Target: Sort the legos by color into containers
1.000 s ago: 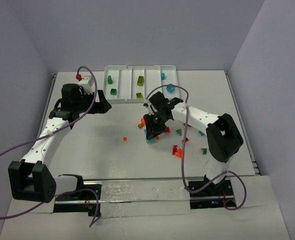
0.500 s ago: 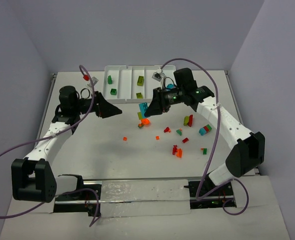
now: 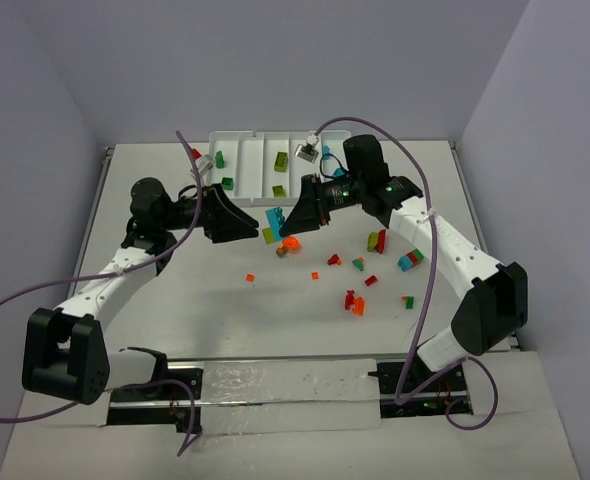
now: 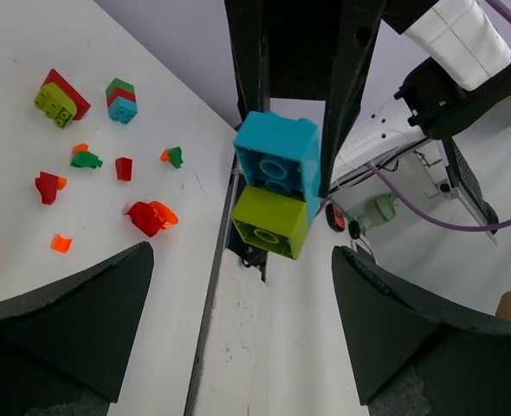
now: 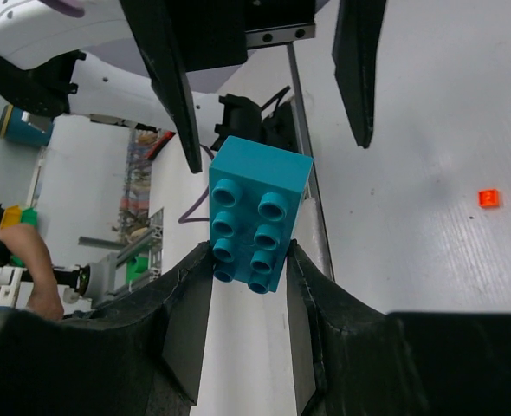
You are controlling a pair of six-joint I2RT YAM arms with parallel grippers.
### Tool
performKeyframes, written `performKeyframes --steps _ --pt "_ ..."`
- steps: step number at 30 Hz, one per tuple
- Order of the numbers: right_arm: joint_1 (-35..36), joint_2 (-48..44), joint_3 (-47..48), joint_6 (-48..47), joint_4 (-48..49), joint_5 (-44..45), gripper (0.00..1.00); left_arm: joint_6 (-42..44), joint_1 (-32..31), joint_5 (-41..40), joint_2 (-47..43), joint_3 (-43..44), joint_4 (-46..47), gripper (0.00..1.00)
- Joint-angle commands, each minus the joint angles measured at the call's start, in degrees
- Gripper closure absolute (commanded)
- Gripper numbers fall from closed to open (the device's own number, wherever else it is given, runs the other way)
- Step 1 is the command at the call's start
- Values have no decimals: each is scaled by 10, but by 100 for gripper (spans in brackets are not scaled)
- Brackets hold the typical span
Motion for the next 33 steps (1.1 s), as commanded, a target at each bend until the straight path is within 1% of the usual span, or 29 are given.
performKeyframes --steps 1,4,5,9,10,11,12,15,18,21,24,28,33 --pt "10 -32 -3 27 51 -37 100 -51 -7 11 11 1 85 7" --pt "14 -35 -10 40 63 -42 100 -86 -11 16 15 -6 121 8" --pt "14 -35 -11 42 67 -43 100 -93 -12 18 16 -8 144 9" --pt "15 -31 -14 56 84 -48 100 -171 -19 26 22 -29 237 10" --pt "16 -32 -15 63 93 -50 100 -192 -20 28 25 -33 271 10" --pt "17 -31 -19 74 103 -54 100 -221 -24 30 31 -39 333 10" --pt "17 -31 -21 78 107 -55 100 -240 -25 31 35 -42 359 11" --pt "16 -32 -23 84 116 -57 100 -274 -28 32 41 -44 398 12" --pt "17 -36 -31 105 144 -64 100 -277 -31 30 43 -46 400 14" --pt "20 -40 -39 111 148 -67 100 -277 -33 26 45 -45 398 15" --pt "21 -40 -40 116 155 -70 100 -272 -34 23 45 -42 385 18" --pt "22 -38 -37 118 160 -71 100 -257 -37 20 43 -38 355 30" --pt "24 -36 -35 115 156 -69 100 -248 -43 22 44 -34 337 42"
